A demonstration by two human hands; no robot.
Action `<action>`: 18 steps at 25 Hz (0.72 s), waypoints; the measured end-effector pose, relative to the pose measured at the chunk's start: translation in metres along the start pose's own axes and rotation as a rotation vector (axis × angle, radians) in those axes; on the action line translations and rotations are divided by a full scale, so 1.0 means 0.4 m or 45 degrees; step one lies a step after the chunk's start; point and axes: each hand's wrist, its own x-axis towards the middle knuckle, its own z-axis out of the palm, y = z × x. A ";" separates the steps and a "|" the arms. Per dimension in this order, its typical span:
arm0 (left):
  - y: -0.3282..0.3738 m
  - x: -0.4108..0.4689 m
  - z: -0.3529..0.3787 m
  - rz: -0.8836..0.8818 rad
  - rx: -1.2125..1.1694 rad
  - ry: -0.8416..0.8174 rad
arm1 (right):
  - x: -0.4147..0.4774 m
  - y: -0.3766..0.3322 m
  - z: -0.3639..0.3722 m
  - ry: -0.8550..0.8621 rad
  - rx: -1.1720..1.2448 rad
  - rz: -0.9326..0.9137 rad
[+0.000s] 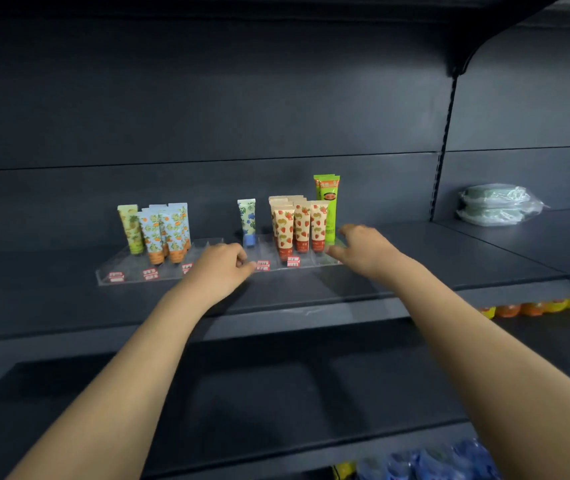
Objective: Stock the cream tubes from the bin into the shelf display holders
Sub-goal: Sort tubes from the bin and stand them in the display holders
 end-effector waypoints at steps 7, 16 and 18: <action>-0.035 -0.223 -0.120 -0.015 0.266 -0.112 | -0.172 -0.108 -0.025 -0.097 -0.155 -0.133; -0.121 -0.525 -0.182 0.078 0.418 -0.230 | -0.459 -0.269 0.109 -0.222 -0.143 -0.176; -0.150 -0.595 -0.147 0.072 0.373 -0.281 | -0.525 -0.288 0.175 -0.290 -0.153 -0.159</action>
